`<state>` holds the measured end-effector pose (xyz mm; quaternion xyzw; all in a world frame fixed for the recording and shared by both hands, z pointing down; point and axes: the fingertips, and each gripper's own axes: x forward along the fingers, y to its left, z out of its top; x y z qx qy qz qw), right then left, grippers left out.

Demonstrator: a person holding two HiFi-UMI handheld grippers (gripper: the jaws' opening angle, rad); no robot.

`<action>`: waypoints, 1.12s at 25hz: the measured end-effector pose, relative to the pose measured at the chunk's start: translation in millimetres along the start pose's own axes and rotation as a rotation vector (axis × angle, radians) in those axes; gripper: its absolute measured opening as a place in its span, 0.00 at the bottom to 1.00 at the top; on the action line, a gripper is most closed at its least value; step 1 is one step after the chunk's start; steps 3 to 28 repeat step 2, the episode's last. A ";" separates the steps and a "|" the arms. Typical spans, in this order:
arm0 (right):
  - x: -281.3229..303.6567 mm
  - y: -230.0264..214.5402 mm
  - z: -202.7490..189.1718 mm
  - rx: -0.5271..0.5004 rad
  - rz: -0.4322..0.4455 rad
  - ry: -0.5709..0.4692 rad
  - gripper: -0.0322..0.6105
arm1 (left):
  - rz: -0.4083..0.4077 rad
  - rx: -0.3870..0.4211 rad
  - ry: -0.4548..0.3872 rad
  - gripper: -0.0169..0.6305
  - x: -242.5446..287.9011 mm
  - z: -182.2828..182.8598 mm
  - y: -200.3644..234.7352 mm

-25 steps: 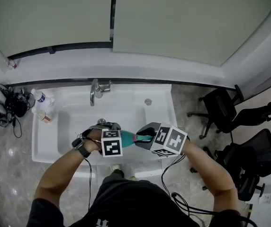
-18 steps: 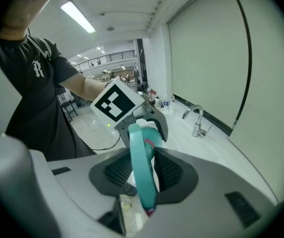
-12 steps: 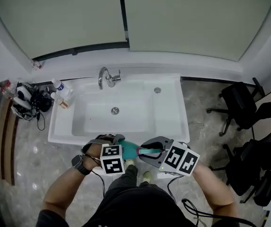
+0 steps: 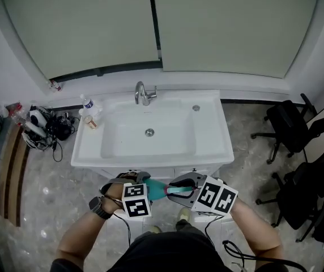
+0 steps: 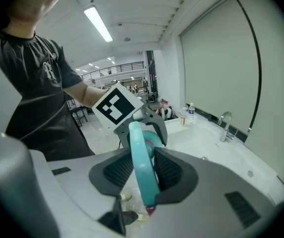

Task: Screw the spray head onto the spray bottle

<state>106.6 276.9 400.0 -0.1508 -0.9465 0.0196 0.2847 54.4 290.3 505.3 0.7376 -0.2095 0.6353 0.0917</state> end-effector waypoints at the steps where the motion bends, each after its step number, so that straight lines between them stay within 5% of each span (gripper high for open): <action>1: 6.5 7.2 6.5 -0.010 -0.010 -0.003 0.25 | 0.013 0.005 -0.003 0.67 -4.3 -9.0 -3.2; 28: 13.0 14.2 13.1 -0.021 -0.020 -0.006 0.25 | 0.027 0.011 -0.007 0.67 -8.7 -18.1 -6.0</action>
